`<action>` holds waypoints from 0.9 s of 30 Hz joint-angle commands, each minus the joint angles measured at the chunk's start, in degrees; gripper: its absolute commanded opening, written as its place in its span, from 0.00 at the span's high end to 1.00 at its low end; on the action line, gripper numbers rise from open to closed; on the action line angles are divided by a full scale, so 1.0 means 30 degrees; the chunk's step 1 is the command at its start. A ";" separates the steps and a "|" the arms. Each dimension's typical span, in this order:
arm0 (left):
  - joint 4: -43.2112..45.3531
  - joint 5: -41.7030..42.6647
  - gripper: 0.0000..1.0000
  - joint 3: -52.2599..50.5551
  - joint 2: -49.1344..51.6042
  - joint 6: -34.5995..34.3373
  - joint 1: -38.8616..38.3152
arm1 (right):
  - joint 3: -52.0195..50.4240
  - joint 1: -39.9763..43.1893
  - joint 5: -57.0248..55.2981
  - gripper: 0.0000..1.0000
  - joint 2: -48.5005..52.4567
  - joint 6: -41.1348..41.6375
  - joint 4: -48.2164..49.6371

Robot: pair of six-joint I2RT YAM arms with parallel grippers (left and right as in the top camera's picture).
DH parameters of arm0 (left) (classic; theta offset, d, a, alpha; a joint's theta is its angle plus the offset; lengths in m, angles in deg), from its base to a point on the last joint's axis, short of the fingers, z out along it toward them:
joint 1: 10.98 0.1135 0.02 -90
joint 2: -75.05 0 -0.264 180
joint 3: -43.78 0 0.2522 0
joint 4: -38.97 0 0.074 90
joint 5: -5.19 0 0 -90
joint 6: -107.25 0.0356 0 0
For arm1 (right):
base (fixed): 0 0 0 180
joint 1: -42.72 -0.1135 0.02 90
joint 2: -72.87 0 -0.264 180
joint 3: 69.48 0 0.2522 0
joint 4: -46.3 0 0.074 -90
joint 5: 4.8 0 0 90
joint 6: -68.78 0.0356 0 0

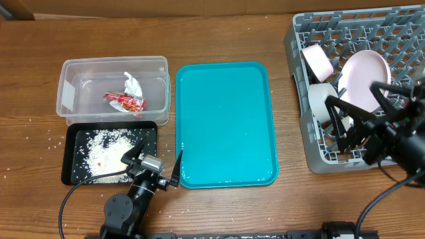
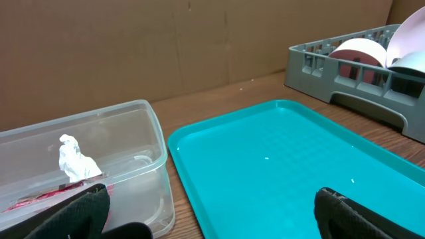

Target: Sort waste into correct bins and load items into the dishwasher

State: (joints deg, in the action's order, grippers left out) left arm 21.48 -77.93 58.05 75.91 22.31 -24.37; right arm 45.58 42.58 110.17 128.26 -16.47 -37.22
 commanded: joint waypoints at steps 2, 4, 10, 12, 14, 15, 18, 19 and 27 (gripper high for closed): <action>-0.0015 0.0015 0.00 -0.0080 -0.0197 0.0029 0.0117 | -0.0743 -0.0051 -0.2732 0.00 0.0073 -0.0189 -0.0350; -0.0015 0.0015 0.00 -0.0080 -0.0197 0.0029 0.0117 | -0.1603 -0.0051 -0.2368 0.00 0.0124 -0.0189 0.0270; -0.0015 0.0015 0.00 -0.0080 -0.0197 0.0029 0.0117 | -0.4211 -0.0488 -0.1625 0.00 -0.0401 -0.0415 0.1960; -0.0015 0.0015 0.00 -0.0080 -0.0197 0.0029 0.0117 | -0.5894 -0.0488 -0.0481 0.00 -0.0925 -0.1282 0.3810; -0.0015 0.0015 0.00 -0.0080 -0.0197 0.0029 0.0117 | -0.8561 -0.0576 0.0153 0.00 -0.2069 -0.1676 0.6513; -0.0015 0.0015 0.00 -0.0080 -0.0197 0.0029 0.0117 | -0.9981 -0.0678 0.0219 0.00 -0.2754 -0.1668 0.7803; -0.0015 0.0015 0.00 -0.0080 -0.0197 0.0029 0.0117 | -1.4775 -0.0962 0.0284 0.00 -0.5399 -0.1537 1.1912; -0.0015 0.0015 0.00 -0.0080 -0.0197 0.0029 0.0117 | -1.6130 -0.1005 0.0277 0.00 -0.6295 -0.1421 1.2917; -0.0015 0.0015 0.00 -0.0080 -0.0197 0.0029 0.0117 | -2.3860 -0.2259 0.0262 0.00 -1.3865 -0.0372 1.5664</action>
State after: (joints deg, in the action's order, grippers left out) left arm 21.55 -77.93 58.05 75.91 22.31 -24.37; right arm -20.60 38.52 110.48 93.57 -18.70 9.03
